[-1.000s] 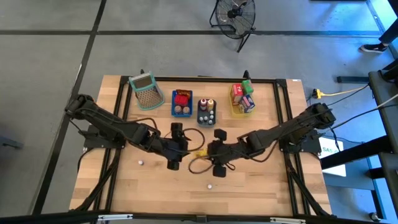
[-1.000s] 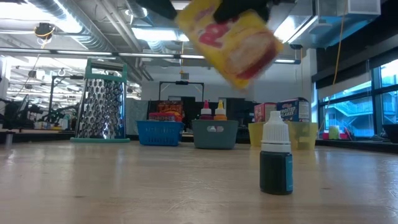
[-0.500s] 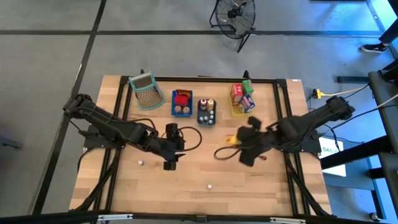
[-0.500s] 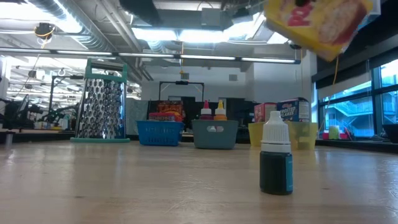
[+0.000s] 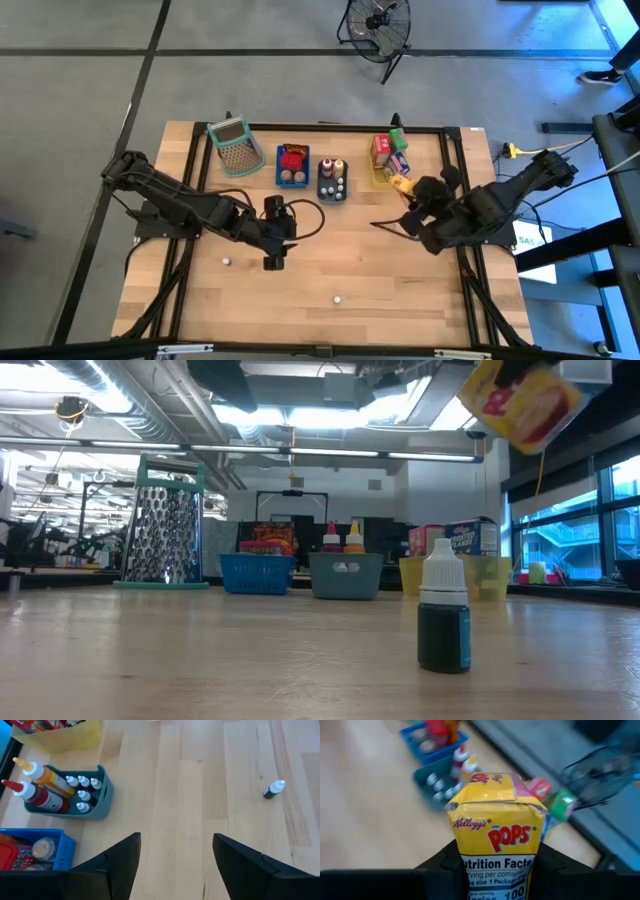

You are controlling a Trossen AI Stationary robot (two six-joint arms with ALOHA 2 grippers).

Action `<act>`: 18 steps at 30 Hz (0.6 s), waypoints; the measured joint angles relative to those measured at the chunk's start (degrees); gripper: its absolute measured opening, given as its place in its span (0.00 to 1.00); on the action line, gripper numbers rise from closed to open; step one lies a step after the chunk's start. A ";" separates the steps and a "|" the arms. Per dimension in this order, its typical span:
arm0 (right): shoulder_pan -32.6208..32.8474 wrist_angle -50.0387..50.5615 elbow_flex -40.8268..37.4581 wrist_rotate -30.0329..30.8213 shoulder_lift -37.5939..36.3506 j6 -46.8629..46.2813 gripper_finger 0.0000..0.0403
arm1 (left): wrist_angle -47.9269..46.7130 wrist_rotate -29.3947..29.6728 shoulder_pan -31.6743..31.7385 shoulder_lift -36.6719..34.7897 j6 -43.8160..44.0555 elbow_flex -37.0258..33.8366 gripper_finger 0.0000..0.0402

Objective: Pick & Place Kitchen Items
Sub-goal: Put the yellow cereal box into the yellow bin

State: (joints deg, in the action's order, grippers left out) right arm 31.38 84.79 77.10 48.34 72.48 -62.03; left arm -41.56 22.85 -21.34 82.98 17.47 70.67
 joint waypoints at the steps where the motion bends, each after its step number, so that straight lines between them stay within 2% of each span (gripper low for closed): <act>1: 0.00 -0.25 -1.20 1.95 0.13 -1.26 0.35 | 0.02 0.00 0.00 0.00 0.12 0.00 0.60; 9: -1.39 -11.33 -15.80 19.72 0.16 -13.44 0.35 | 0.00 0.00 -0.02 0.02 0.91 0.00 0.61; 13: -2.95 -18.42 -22.63 24.86 0.16 -13.34 0.35 | 0.00 0.02 -0.02 0.02 1.29 0.00 0.60; 18: -3.87 -30.61 -27.84 27.52 0.16 -8.91 0.35 | 0.02 0.12 -0.02 0.02 1.30 0.00 0.61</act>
State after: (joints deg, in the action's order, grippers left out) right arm 27.51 54.19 49.25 75.85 72.64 -70.94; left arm -41.54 22.97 -21.37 83.00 18.78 70.67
